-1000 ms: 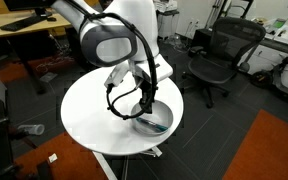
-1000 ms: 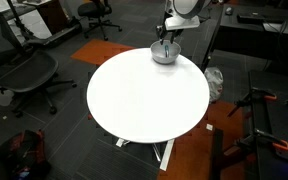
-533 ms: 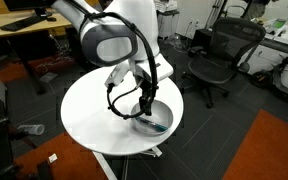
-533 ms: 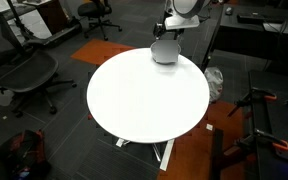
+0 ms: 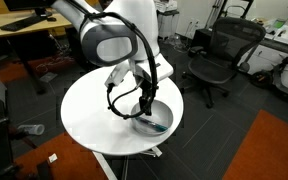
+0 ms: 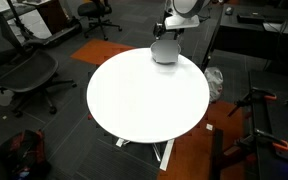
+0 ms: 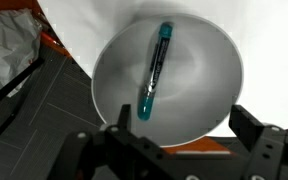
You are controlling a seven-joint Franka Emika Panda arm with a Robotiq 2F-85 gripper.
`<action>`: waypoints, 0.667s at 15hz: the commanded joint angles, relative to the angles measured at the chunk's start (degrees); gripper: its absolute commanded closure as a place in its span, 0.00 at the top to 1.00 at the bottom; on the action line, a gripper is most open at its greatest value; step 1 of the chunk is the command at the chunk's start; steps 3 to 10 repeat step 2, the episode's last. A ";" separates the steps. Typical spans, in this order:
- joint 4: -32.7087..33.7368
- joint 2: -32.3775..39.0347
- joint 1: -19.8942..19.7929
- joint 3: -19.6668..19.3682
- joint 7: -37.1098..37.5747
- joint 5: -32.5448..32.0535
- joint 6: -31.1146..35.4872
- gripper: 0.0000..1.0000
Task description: Pick the pen on the table and put it in the bowl
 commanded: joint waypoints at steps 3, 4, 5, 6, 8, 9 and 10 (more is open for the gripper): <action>0.21 0.21 1.00 -1.10 -0.95 1.26 -0.18 1.00; 0.21 0.21 1.00 -1.10 -0.95 1.26 -0.18 1.00; 0.21 0.21 1.00 -1.10 -0.95 1.26 -0.18 1.00; 0.21 0.21 1.00 -1.10 -0.95 1.26 -0.18 1.00; 0.21 0.21 1.00 -1.10 -0.95 1.26 -0.18 1.00; 0.21 0.21 1.00 -1.10 -0.95 1.26 -0.18 1.00; 0.21 0.21 1.00 -1.10 -0.95 1.26 -0.18 1.00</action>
